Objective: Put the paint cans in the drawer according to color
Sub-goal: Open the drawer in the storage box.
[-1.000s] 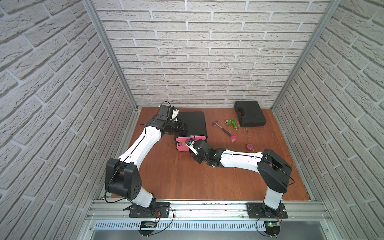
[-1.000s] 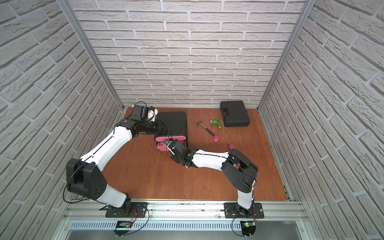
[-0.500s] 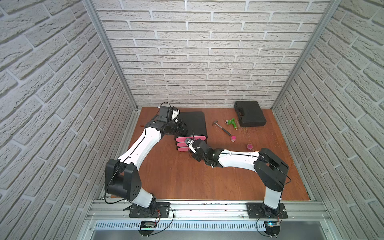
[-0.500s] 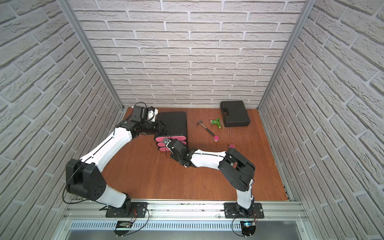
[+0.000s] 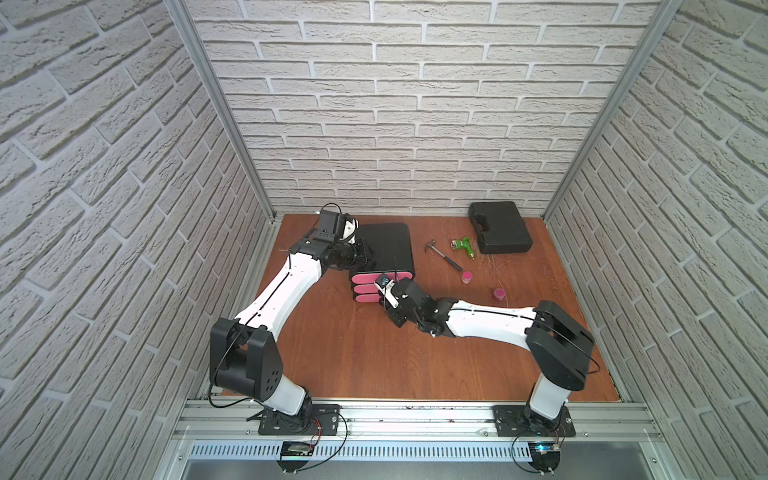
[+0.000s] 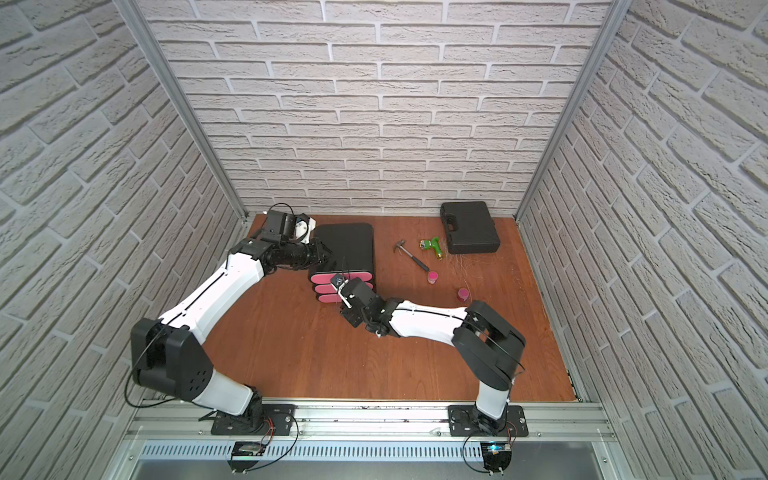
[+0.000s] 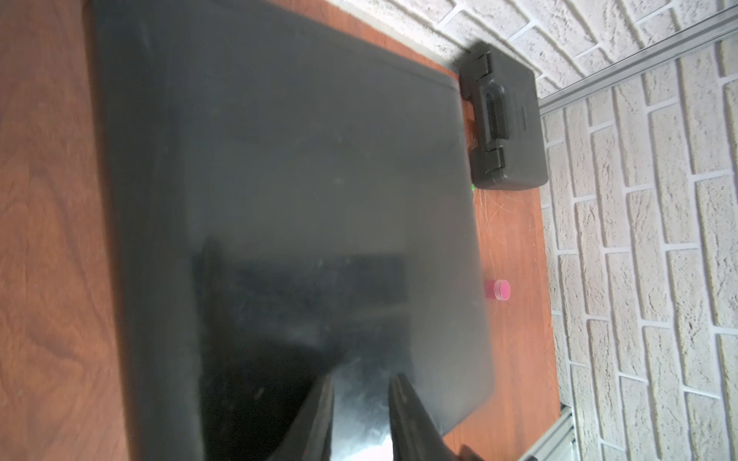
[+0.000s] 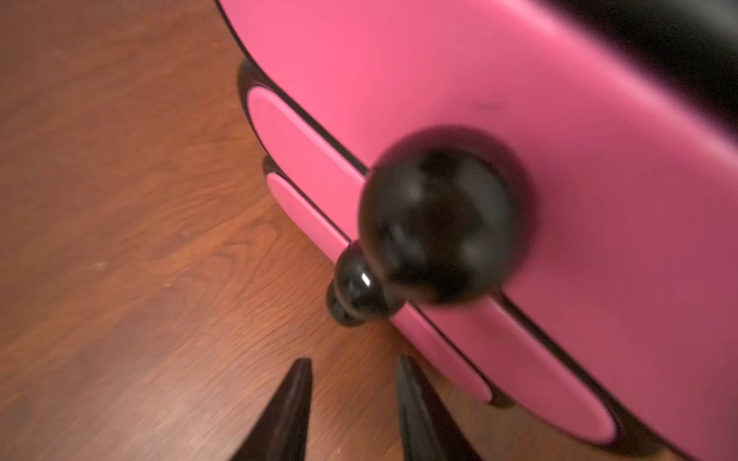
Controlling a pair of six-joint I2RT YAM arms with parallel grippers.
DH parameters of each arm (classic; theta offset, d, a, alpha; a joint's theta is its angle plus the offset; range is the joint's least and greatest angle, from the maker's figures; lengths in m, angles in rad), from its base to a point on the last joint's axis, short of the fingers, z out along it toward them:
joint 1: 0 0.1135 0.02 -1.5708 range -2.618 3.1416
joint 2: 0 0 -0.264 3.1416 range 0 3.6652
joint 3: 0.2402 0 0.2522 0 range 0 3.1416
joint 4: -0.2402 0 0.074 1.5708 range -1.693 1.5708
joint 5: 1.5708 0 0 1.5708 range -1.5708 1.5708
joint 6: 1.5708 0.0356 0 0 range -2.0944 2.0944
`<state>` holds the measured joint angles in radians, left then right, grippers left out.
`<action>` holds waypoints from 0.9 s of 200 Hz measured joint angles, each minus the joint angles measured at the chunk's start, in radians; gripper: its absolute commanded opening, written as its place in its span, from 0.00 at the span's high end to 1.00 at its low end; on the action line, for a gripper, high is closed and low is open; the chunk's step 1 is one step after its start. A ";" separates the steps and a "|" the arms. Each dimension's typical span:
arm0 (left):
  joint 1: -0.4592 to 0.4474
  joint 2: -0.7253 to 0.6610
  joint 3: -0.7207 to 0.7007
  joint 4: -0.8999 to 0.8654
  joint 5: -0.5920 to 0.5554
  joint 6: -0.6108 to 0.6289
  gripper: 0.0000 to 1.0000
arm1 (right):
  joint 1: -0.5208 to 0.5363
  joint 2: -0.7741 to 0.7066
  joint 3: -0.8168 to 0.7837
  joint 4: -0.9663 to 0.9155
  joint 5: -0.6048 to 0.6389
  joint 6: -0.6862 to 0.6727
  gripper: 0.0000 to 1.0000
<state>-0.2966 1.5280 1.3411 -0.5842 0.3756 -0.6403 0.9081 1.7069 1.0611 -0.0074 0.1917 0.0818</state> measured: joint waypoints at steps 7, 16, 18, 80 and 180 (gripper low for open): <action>0.000 0.002 0.005 -0.011 0.001 -0.004 0.71 | 0.000 -0.051 -0.033 -0.005 -0.031 0.048 0.45; 0.000 0.007 0.015 -0.023 0.001 -0.010 0.71 | 0.000 -0.117 -0.074 -0.008 -0.068 0.115 0.43; 0.000 0.008 0.017 -0.026 0.001 -0.011 0.71 | 0.000 -0.126 -0.080 -0.007 -0.073 0.125 0.43; 0.005 0.015 0.011 -0.016 0.011 -0.007 0.71 | -0.001 -0.281 -0.216 -0.034 -0.193 0.608 0.37; 0.017 -0.011 -0.048 0.045 0.067 0.149 0.71 | 0.027 -0.063 -0.340 0.425 0.042 1.224 0.38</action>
<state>-0.2798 1.5173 1.2930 -0.5388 0.4427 -0.4911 0.9352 1.6436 0.7208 0.4171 0.2333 1.3060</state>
